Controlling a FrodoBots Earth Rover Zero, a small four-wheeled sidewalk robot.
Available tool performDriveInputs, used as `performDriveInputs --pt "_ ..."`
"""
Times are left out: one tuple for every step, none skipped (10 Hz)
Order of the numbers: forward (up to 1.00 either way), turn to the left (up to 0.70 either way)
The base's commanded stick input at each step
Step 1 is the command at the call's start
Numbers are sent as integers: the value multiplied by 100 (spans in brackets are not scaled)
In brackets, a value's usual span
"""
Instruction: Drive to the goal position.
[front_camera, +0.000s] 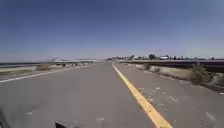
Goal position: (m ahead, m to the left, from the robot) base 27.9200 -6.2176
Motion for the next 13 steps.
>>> performDriveInputs --pt "100 0" --pt "100 0" --pt "100 0" --pt "100 27" --pt "100 27" --pt "100 0" --pt "100 0" --pt "100 0" --pt "100 0" --pt "100 0" --pt "100 0" --pt "100 0" --pt "100 0"
